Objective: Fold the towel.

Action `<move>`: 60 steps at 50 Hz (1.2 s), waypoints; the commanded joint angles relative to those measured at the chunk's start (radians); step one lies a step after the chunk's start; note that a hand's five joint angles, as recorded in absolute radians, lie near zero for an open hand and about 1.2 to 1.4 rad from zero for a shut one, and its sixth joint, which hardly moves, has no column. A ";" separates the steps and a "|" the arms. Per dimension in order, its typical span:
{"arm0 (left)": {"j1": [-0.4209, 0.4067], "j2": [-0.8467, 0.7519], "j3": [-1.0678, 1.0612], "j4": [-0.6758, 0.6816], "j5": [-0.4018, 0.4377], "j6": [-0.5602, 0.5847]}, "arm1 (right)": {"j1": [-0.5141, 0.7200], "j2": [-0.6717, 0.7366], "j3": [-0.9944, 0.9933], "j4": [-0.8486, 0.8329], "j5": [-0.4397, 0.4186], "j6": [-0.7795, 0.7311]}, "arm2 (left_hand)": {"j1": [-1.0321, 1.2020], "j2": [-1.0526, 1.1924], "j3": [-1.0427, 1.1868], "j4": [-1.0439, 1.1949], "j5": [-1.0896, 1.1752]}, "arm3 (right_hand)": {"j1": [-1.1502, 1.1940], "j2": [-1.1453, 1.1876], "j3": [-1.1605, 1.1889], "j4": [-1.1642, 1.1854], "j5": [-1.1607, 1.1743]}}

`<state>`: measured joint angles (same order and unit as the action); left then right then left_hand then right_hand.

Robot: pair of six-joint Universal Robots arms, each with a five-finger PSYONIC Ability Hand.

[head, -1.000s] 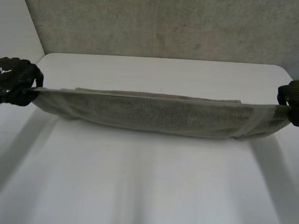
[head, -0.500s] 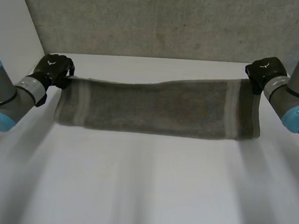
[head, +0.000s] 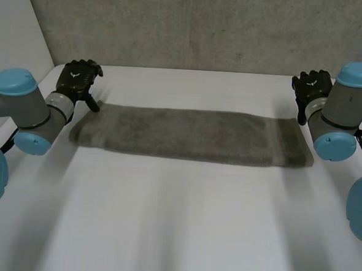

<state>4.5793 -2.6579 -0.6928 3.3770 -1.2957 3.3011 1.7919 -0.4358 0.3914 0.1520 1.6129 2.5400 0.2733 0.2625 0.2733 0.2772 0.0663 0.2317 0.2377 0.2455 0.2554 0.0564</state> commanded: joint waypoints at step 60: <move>0.006 0.535 -0.912 0.331 -0.036 -0.001 | -0.051 -0.333 0.843 -0.218 -0.097 0.046 | -0.042 -0.031 -0.042 -0.046 -0.010 | 0.831 0.825 0.817 0.807 0.832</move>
<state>4.5874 -2.1215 -1.6033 3.7078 -1.3331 3.2997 1.7401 -0.7795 1.2432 -0.0684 1.5309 2.5839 0.2733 0.2620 0.2733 0.2771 0.0664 0.9637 0.9572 0.9534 0.9536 0.7793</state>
